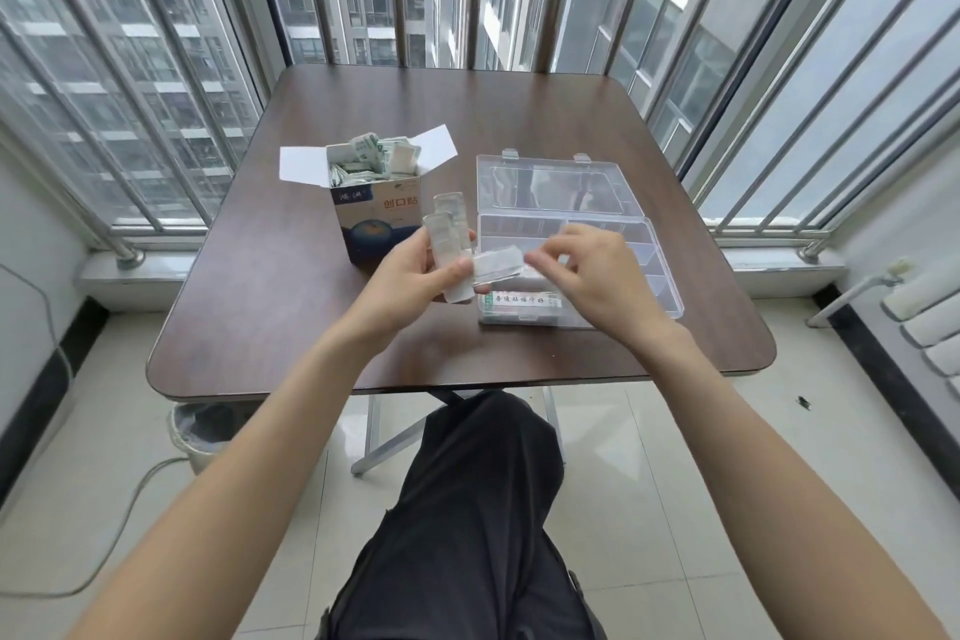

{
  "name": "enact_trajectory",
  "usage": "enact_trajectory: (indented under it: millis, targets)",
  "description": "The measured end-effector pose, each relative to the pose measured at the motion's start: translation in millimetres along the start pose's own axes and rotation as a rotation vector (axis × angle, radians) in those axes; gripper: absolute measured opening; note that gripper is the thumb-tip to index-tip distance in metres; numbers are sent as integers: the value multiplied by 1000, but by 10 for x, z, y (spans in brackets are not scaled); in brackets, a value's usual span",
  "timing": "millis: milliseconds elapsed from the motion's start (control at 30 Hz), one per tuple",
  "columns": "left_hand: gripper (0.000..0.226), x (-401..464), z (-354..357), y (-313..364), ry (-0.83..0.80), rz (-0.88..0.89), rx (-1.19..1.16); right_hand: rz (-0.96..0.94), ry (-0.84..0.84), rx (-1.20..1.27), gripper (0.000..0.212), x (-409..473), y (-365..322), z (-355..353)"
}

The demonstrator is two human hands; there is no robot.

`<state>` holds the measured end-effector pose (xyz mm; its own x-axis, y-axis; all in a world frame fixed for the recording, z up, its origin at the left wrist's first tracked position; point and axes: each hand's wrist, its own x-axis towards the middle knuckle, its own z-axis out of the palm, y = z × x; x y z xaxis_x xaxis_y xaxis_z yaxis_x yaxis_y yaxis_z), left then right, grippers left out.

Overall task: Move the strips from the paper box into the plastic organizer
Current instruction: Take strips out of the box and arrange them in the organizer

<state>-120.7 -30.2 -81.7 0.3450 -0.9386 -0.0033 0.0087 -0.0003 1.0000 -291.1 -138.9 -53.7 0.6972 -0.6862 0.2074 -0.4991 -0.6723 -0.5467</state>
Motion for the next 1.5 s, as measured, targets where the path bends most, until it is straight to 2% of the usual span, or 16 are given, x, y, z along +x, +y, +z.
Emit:
enact_trajectory:
  millis: [67,100,167,267,367,500,567,733,833,1000,1133,1233,1367,1500]
  targets:
    - [20,45,65,8,-22,7,13,134,-13,389,27,-10,-72,-46]
    - [20,62,86,22,-32,11,27,174,-52,510,21,-8,-109,-38]
    - [18,102,148,50,-43,20,54,210,-75,625,9,-16,-100,-22]
    - [11,176,178,87,77,74,124,237,2,685,10,-15,16,-39]
    - [11,236,126,125,150,149,203,193,40,618,9,-50,136,-74]
    - [15,261,91,149,104,219,487,109,41,517,18,-130,228,-2]
    - [20,249,101,153,63,202,585,96,18,514,13,-172,236,29]
    - [30,202,130,157,-7,147,633,94,-14,459,3,-163,221,41]
    - [23,210,143,145,55,187,664,111,-23,304,13,-94,180,35]
    - [9,192,122,41,191,539,834,151,-112,71,15,-16,80,17]
    - [10,108,161,-122,317,753,975,143,-115,53,41,-60,20,-31]
    - [12,78,259,-166,316,763,1046,157,-187,95,48,-90,-4,-99]
    - [3,78,362,-103,200,676,1024,140,-302,21,47,-97,-36,-186]
    - [6,88,321,-51,59,538,951,142,-354,-24,32,-82,-74,-211]
